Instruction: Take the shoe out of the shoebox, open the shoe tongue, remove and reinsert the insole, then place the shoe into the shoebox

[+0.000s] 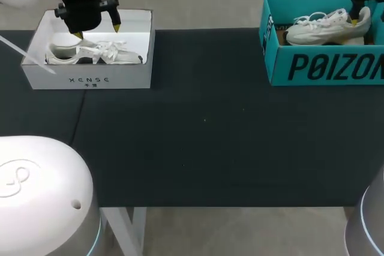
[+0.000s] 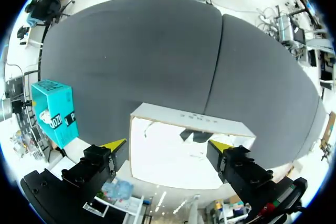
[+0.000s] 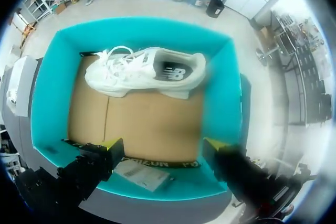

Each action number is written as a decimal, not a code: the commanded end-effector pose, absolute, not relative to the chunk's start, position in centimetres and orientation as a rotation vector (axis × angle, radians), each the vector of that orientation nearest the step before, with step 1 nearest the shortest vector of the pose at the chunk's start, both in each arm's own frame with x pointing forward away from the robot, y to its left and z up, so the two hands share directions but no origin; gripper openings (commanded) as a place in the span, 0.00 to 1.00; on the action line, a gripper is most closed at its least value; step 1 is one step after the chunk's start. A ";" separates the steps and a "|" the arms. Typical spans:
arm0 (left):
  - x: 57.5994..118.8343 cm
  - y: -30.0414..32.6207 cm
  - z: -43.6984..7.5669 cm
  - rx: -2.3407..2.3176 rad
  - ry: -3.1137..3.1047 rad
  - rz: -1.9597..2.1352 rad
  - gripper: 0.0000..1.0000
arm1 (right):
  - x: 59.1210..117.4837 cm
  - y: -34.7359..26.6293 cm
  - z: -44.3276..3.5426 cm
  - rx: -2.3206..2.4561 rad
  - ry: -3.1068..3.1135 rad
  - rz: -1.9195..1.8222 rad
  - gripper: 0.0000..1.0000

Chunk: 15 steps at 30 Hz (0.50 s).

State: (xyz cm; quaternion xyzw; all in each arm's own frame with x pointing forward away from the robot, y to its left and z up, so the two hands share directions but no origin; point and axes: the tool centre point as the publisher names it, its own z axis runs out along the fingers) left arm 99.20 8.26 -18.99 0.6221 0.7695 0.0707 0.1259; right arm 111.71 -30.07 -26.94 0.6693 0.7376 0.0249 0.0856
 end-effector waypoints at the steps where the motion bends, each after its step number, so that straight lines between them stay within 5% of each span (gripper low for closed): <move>1: 99.2 8.3 -19.0 1.814 2.241 0.207 1.00 | 116.1 -31.3 -27.4 2.061 2.261 -0.013 1.00; 15: 99.2 8.3 -19.0 1.814 2.241 0.207 1.00 | 118.5 -32.4 -26.8 2.110 2.232 -0.059 1.00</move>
